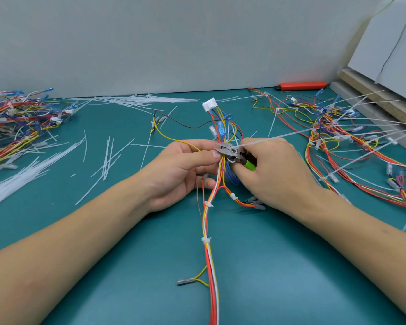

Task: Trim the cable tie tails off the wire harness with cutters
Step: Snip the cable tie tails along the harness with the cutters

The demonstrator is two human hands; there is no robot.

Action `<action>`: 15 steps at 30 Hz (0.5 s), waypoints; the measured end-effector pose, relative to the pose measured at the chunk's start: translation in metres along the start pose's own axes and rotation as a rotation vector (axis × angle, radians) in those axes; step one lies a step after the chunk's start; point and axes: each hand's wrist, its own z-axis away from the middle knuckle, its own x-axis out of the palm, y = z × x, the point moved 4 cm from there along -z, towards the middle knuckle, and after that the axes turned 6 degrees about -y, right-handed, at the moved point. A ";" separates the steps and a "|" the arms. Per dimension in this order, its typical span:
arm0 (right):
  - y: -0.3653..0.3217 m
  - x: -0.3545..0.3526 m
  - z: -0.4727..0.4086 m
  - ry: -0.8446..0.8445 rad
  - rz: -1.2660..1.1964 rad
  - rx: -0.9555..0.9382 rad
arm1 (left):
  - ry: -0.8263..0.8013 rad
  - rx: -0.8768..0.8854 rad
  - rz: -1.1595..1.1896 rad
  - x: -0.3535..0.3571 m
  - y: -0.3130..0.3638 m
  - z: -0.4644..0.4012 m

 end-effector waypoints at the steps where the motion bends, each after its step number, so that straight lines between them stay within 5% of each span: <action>1: 0.000 0.000 0.000 0.001 -0.003 0.003 | 0.001 -0.001 -0.001 0.000 0.000 0.000; 15: 0.001 0.003 0.000 -0.043 0.021 0.041 | -0.012 -0.003 -0.010 0.002 0.001 0.002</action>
